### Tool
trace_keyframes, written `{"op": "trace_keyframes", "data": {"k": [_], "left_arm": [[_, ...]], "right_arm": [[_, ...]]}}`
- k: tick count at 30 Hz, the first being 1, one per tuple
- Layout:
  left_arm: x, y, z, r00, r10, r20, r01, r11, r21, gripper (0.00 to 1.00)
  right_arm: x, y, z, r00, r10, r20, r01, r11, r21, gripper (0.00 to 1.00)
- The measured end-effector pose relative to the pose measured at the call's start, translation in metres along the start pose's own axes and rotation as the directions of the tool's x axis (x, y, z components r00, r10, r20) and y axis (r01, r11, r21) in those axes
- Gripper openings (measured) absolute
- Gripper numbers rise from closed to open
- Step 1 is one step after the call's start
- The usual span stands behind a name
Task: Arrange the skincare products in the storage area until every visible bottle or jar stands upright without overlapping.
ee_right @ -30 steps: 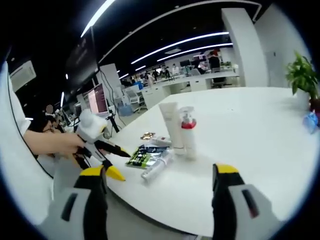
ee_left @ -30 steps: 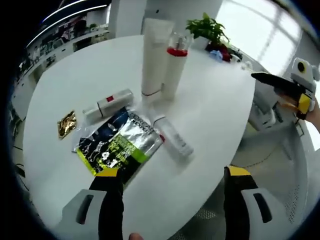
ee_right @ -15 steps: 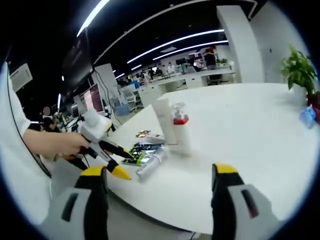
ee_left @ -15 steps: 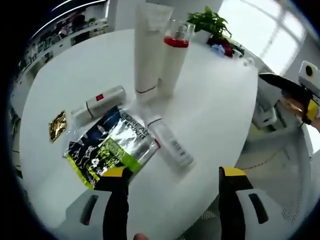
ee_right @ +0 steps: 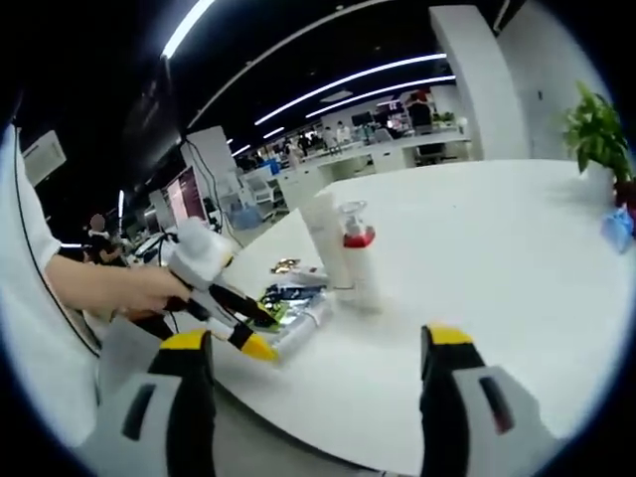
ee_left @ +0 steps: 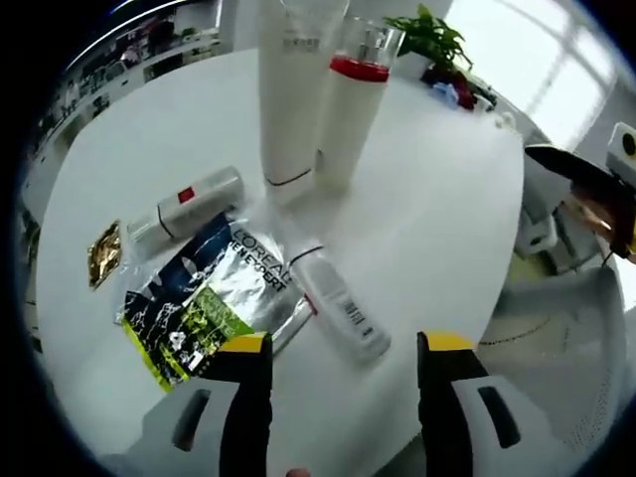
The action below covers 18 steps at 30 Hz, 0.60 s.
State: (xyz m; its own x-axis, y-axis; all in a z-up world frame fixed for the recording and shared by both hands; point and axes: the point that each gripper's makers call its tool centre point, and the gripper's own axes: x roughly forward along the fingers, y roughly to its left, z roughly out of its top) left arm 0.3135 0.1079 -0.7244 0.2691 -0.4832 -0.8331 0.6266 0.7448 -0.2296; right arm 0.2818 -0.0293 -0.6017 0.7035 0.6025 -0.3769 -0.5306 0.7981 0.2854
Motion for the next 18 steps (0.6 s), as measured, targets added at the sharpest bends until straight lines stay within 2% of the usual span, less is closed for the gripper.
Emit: {"op": "trace_keyframes", "data": {"k": [13,18], "left_arm": [[0.019,0.002,0.009,1.0,-0.004,-0.015,0.004,1.0,0.002,0.47],[0.021,0.004,0.013,1.0,-0.002,-0.005,0.002,1.0,-0.005,0.39]], "right_arm": [[0.003,-0.008,0.003,1.0,-0.012,0.007,0.012,1.0,0.004,0.86],[0.005,-0.01,0.003,1.0,-0.015,0.005,0.015,1.0,0.009,0.86]]}}
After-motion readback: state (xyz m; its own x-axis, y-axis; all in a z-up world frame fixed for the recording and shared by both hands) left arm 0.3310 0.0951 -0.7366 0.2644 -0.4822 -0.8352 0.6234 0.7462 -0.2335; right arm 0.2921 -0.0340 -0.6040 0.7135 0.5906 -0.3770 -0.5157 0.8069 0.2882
